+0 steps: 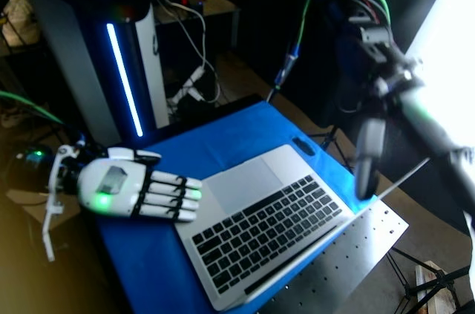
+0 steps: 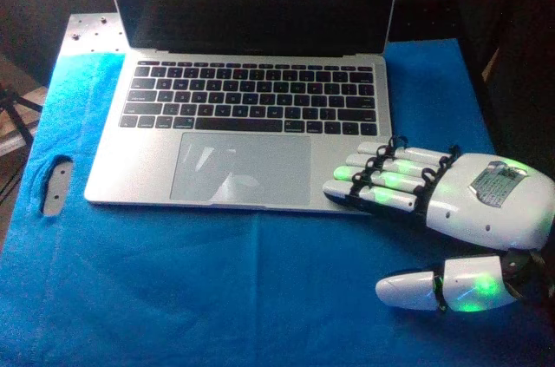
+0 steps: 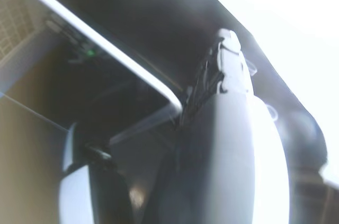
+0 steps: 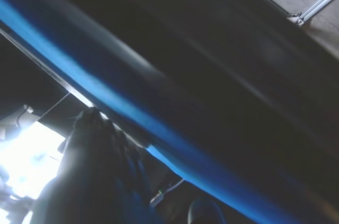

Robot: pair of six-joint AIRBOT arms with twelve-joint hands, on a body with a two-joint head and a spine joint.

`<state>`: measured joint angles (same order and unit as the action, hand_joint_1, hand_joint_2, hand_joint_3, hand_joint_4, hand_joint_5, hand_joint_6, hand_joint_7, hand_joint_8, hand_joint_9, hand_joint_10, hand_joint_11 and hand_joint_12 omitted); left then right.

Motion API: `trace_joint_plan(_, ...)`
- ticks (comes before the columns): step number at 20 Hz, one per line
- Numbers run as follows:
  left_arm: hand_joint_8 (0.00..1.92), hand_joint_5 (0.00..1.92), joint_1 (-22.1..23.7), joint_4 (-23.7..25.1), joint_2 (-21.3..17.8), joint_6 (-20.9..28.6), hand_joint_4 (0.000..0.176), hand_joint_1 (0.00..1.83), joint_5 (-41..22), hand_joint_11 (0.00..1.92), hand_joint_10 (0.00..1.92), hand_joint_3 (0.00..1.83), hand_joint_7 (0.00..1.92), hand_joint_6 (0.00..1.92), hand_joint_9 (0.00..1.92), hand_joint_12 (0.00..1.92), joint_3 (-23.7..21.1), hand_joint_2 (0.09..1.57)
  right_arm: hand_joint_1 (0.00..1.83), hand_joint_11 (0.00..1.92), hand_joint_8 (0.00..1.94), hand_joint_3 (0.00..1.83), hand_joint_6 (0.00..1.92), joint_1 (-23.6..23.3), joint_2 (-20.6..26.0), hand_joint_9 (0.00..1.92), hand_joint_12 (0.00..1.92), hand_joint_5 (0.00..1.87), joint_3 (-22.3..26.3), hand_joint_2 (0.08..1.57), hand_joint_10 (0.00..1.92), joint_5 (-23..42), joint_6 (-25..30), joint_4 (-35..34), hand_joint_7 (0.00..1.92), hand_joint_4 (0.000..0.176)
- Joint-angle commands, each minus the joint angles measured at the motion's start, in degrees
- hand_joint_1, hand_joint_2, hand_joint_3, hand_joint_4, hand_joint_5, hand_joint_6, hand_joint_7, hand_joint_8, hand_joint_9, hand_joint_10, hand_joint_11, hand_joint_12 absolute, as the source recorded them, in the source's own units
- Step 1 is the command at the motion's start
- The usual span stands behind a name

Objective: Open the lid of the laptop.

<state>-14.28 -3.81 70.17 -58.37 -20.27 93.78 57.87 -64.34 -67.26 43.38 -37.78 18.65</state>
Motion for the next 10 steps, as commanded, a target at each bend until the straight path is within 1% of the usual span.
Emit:
trace_joint_plan(1, 0.0, 0.0, 0.0, 0.1, -0.7, 0.1, 0.176, 0.65, -10.5, 0.0, 0.0, 0.0, 0.0, 0.0, 0.0, 0.0, -1.0, 1.02, 0.0, 0.0, 0.0, 0.0, 0.0, -0.3, -0.2, 0.0, 0.0, 0.0, 0.4, 1.24, 0.0, 2.9, 0.9, -0.2, 0.0, 0.0)
trace_joint_plan(4, 0.0, 0.0, -3.3, 0.1, -5.7, 0.3, 0.176, 0.65, -17.6, 0.0, 0.0, 0.0, 0.0, 0.0, 0.0, 0.0, -7.4, 1.0, 0.0, 0.0, 0.0, 0.0, 0.0, -0.3, 1.0, 0.0, 0.0, 0.0, 0.7, 1.23, 0.0, 8.0, 0.9, -3.9, 0.0, 0.0)
trace_joint_plan(5, 0.0, 0.0, -4.4, -0.1, -7.2, 0.7, 0.176, 0.75, -19.7, 0.0, 0.0, 0.0, 0.0, 0.0, 0.0, 0.0, -9.0, 0.99, 0.0, 0.0, 0.0, 0.0, 0.0, -0.3, 1.6, 0.0, 0.0, 0.0, 0.8, 1.23, 0.0, 9.1, 0.9, -4.7, 0.0, 0.0)
trace_joint_plan(6, 0.0, 0.0, -6.6, -0.6, -9.2, 1.3, 0.176, 0.77, -22.7, 0.0, 0.0, 0.0, 0.0, 0.0, 0.0, 0.0, -11.3, 0.99, 0.0, 0.0, 0.0, 0.0, 0.0, -0.3, 2.4, 0.0, 0.0, 0.0, 0.9, 1.24, 0.0, 10.9, 0.9, -6.1, 0.0, 0.0)
trace_joint_plan(7, 0.0, 0.0, -9.4, -2.1, -11.0, 1.5, 0.176, 0.78, -26.7, 0.0, 0.0, 0.0, 0.0, 0.0, 0.0, 0.0, -13.6, 0.99, 0.0, 0.0, 0.0, 0.0, 0.0, -0.3, 3.5, 0.0, 0.0, 0.0, 1.0, 1.23, 0.0, 13.3, 0.9, -8.1, 0.0, 0.0)
trace_joint_plan(8, 0.0, 0.0, -11.7, -2.9, -12.1, 1.5, 0.176, 0.77, -29.3, 0.0, 0.0, 0.0, 0.0, 0.0, 0.0, 0.0, -15.3, 0.98, 0.0, 0.0, 0.0, 0.0, 0.0, -0.3, 4.3, 0.0, 0.0, 0.0, 1.2, 1.21, 0.0, 14.5, 0.9, -9.7, 0.0, 0.0)
trace_joint_plan(9, 0.0, 0.0, -13.3, -3.2, -13.0, 1.6, 0.172, 0.75, -30.8, 0.04, 0.0, 0.0, 0.0, 0.0, 0.0, 0.02, -16.5, 0.98, 0.0, 0.0, 0.0, 0.0, 0.0, -0.3, 5.0, 0.0, 0.0, 0.0, 1.6, 1.22, 0.0, 16.3, 0.8, -10.5, 0.0, 0.0)
trace_joint_plan(10, 0.0, 0.0, -16.1, -3.6, -14.3, 2.1, 0.17, 0.8, -33.5, 0.1, 0.0, 0.0, 0.0, 0.0, 0.0, 0.05, -18.5, 0.98, 0.0, 0.0, 0.0, 0.0, 0.0, -0.3, 6.4, 0.0, 0.0, 0.0, 2.0, 1.23, 0.0, 19.3, 0.8, -12.2, 0.0, 0.0)
